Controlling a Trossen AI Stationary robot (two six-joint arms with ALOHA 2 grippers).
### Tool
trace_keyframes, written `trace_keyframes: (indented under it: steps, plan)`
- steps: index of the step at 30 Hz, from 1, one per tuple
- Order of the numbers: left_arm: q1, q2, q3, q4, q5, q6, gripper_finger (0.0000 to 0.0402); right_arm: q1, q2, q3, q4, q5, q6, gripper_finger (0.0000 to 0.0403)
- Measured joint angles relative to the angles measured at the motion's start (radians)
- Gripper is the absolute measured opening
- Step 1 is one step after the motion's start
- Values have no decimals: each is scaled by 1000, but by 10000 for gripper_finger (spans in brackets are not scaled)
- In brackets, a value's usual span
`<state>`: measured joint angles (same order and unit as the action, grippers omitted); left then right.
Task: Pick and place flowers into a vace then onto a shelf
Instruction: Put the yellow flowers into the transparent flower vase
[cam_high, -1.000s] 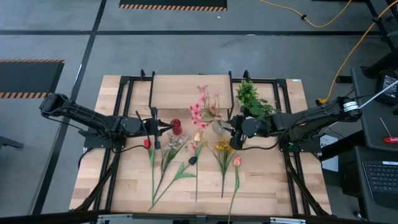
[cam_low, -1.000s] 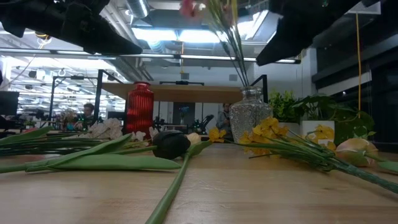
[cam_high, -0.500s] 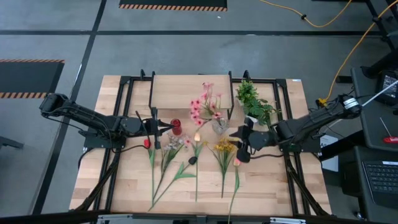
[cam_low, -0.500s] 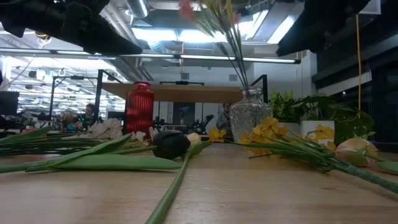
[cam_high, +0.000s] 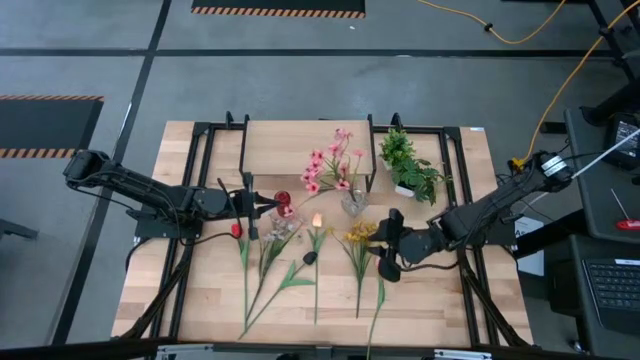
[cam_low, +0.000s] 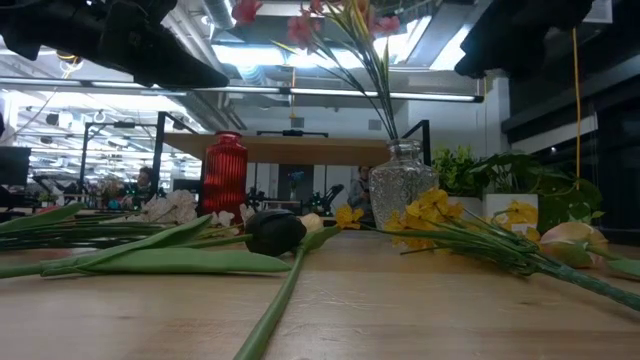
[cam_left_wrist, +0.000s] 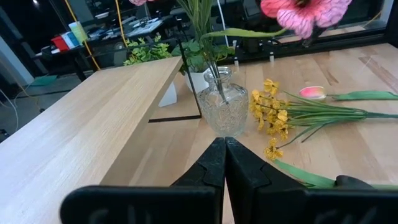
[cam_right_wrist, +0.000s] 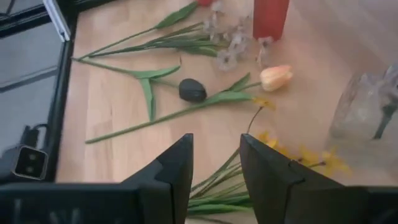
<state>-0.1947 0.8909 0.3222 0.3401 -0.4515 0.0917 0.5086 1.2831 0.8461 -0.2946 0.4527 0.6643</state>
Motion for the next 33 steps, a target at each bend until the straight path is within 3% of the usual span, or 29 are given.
trace_keyframes:
  steps: [13,19,24,33]
  plan:
    - [0,0,0,-1,0,-26,4,112,346,423,-473,0,527,133]
    - [0,0,0,-1,0,-26,4,132,517,592,-541,0,690,133]
    - [0,0,0,-1,0,-26,4,128,609,649,-562,-14,755,133]
    - [0,0,0,0,0,-26,4,129,653,652,-671,-35,933,133]
